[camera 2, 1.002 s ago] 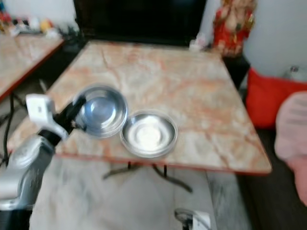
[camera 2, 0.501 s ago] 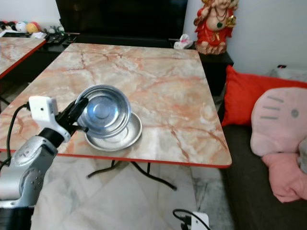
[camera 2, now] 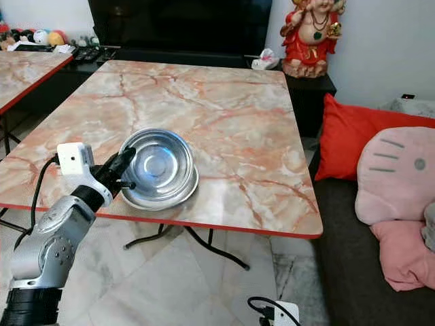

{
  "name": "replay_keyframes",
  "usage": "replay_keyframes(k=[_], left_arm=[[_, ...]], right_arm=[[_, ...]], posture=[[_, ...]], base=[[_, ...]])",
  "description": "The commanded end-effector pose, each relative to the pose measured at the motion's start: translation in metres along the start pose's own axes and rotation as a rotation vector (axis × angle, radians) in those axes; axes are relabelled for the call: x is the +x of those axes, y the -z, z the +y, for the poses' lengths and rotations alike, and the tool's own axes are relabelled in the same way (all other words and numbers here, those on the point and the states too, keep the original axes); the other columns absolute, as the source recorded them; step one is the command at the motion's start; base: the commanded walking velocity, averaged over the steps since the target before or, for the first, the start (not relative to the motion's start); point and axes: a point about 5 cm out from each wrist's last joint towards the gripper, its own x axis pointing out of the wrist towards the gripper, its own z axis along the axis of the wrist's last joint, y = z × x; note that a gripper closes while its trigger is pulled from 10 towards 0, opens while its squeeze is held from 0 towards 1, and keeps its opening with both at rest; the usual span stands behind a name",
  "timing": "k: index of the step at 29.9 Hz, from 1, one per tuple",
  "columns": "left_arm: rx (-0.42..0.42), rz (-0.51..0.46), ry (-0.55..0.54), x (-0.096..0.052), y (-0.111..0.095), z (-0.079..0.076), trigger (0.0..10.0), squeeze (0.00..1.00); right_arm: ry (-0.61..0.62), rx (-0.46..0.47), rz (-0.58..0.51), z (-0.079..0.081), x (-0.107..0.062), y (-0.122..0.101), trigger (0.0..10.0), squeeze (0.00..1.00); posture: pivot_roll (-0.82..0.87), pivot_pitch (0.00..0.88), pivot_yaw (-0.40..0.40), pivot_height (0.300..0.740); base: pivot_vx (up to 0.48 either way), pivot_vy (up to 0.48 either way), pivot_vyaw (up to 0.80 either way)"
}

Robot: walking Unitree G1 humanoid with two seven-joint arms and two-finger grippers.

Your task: Setting the table

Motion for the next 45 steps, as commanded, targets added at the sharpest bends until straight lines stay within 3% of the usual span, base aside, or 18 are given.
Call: replay_keyframes(k=[1,7,16,25,31,34,35,39,44,45], left_arm=[[0.021,0.003,0.030,0.000,-0.003,-0.001,10.0,0.00],[0.028,-0.020,-0.014,-0.005,-0.009,0.010,10.0,0.00],[0.028,-0.025,-0.006,-0.004,-0.009,0.008,10.0,0.00],[0.028,-0.031,-0.007,-0.004,-0.011,0.007,10.0,0.00],[-0.038,-0.023,0.045,-0.005,-0.012,0.003,10.0,0.00],[-0.059,0.011,0.102,-0.008,-0.009,-0.001,10.0,0.00],[-0.097,0.052,0.171,-0.015,-0.005,-0.006,10.0,0.00],[-0.124,0.111,0.230,-0.024,-0.001,-0.010,10.0,0.00],[-0.147,0.159,0.200,-0.032,0.002,-0.003,10.0,0.00],[-0.135,0.197,0.147,-0.039,0.005,0.006,10.0,0.00]], right_arm=[[0.009,0.002,-0.009,-0.002,0.000,-0.001,10.0,0.00],[0.007,-0.002,0.016,-0.003,0.000,0.001,10.0,0.00],[0.013,0.000,0.018,-0.008,-0.001,0.002,10.0,0.00],[0.002,-0.005,0.025,0.004,0.002,0.000,10.0,0.00],[-0.003,-0.006,0.026,0.006,0.002,0.000,10.0,0.00],[-0.003,-0.006,0.027,0.006,0.002,0.000,10.0,0.00],[-0.001,-0.005,0.032,0.003,0.001,0.002,10.0,0.00],[0.000,-0.005,0.043,0.003,-0.001,0.006,10.0,0.00],[-0.007,-0.010,0.059,0.011,0.000,0.008,10.0,0.00],[-0.013,-0.012,0.063,0.020,0.001,0.005,10.0,0.00]], posture=[[0.10,0.000,-0.030,0.740],[0.11,0.000,-0.033,0.740],[0.11,0.000,-0.034,0.740],[0.11,0.000,-0.034,0.740],[0.11,0.000,-0.034,0.740],[0.11,0.000,-0.033,0.740],[0.11,0.002,-0.032,0.740],[0.11,0.004,-0.032,0.740],[0.12,0.005,-0.031,0.740],[0.12,0.005,-0.030,0.740]], base=[[0.000,0.000,0.00],[0.127,0.000,0.00],[0.315,0.000,-0.31],[0.328,0.000,0.00],[0.049,0.000,0.00],[0.000,0.000,0.00],[0.000,0.000,0.00],[0.000,0.000,0.00],[0.000,0.000,0.00],[0.000,0.000,0.00]])
